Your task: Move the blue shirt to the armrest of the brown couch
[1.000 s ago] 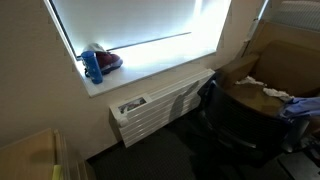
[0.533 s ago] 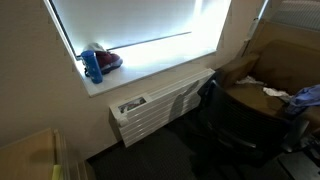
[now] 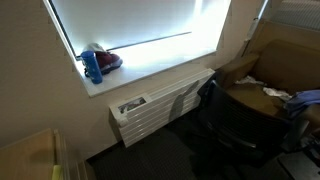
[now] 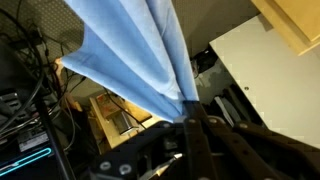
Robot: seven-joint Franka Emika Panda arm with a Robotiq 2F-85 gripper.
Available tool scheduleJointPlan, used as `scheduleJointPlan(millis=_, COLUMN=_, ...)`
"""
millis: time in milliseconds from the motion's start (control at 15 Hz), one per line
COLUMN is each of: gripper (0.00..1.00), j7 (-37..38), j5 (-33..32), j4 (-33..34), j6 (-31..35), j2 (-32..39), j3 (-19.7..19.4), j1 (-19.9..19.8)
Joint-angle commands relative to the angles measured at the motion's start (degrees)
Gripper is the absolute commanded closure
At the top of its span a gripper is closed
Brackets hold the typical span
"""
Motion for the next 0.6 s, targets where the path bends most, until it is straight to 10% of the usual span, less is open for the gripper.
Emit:
scheduleJointPlan(millis=0, gripper=1.00, j7=-3.34, j5=1.04, j4=2.57, j6=-5.69, j2=-0.14, j3=12.01, j1=-12.71)
scheduleJointPlan(millis=533, gripper=1.00, j7=-12.79, j5=3.53, j4=9.17, j6=-18.99, j2=6.29, j3=31.39, j1=-34.69)
